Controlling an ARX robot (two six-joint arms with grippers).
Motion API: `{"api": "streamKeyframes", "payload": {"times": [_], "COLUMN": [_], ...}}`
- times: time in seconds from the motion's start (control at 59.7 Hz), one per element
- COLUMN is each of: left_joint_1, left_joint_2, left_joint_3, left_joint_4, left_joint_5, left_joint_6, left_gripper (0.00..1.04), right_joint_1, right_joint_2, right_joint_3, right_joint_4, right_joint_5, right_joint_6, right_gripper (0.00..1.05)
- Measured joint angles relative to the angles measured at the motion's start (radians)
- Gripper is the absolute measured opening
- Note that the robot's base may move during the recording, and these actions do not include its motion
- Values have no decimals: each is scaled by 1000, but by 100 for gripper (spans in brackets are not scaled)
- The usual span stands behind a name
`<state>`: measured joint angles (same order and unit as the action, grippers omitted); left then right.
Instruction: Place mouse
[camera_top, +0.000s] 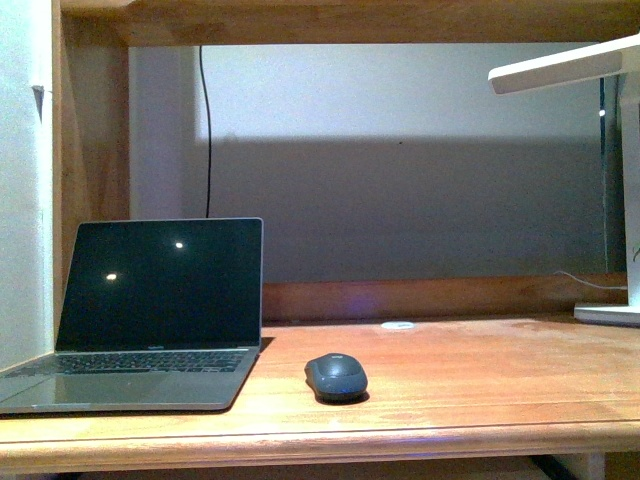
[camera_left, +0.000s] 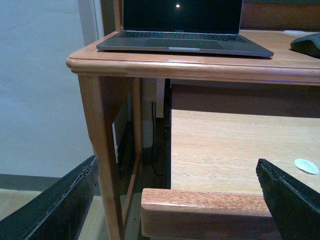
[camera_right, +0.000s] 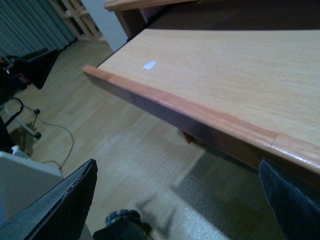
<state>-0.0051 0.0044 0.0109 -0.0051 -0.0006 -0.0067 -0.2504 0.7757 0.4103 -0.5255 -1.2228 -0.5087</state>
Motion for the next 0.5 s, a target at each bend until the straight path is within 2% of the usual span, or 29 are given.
{"api": "streamKeyframes", "payload": {"times": [0.168, 0.503], "left_joint_1": [0, 0], "left_joint_2": [0, 0], "left_joint_3": [0, 0], "left_joint_4": [0, 0], "left_joint_5": [0, 0], "left_joint_6": [0, 0], "left_gripper": [97, 97], "right_joint_1": [111, 369], "right_joint_2": [-27, -19], "right_joint_3": [-67, -174], "right_joint_4": [98, 425], "right_joint_5": [89, 283], "right_joint_6": [-24, 190], "right_gripper": [97, 97]}}
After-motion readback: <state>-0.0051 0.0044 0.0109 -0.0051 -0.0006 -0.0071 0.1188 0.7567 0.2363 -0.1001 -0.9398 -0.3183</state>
